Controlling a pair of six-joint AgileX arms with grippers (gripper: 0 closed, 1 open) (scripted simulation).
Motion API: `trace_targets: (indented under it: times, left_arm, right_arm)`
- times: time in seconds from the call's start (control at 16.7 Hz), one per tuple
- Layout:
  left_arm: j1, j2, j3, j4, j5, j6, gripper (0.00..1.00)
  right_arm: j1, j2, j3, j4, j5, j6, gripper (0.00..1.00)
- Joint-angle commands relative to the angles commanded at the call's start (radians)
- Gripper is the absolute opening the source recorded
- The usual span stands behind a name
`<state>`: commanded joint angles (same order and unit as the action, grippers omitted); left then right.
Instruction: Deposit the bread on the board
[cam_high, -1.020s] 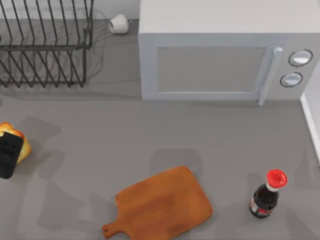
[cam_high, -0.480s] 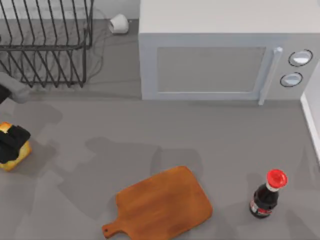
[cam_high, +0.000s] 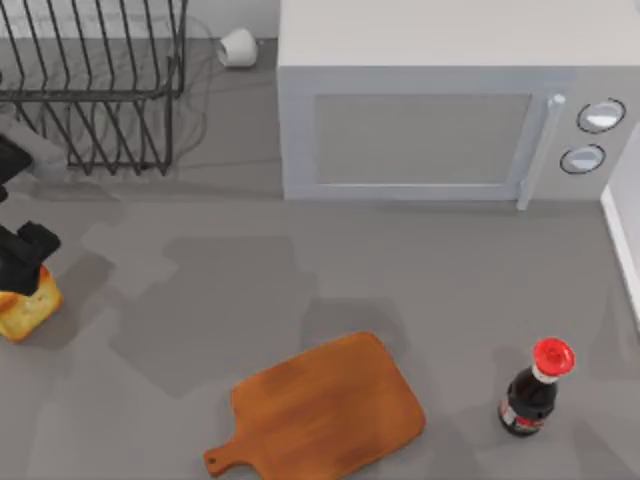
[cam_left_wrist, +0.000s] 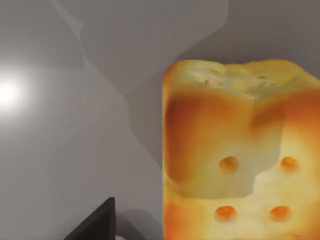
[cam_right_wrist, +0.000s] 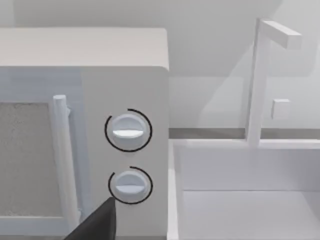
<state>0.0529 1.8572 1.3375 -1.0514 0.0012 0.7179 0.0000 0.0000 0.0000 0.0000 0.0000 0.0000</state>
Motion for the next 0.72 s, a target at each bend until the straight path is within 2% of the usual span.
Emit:
trace_targets:
  times: [0.36,0.72]
  left_arm:
    - [-0.003,0.005,-0.016,0.019,0.000,-0.002,1.00]
    - [0.001,0.091,-0.135,0.233,0.000,0.002,1.00]
  right_arm:
    - [0.000,0.000,0.000,0.000,0.000,0.000,1.00]
    - [0.000,0.000,0.000,0.000,0.000,0.000,1.00]
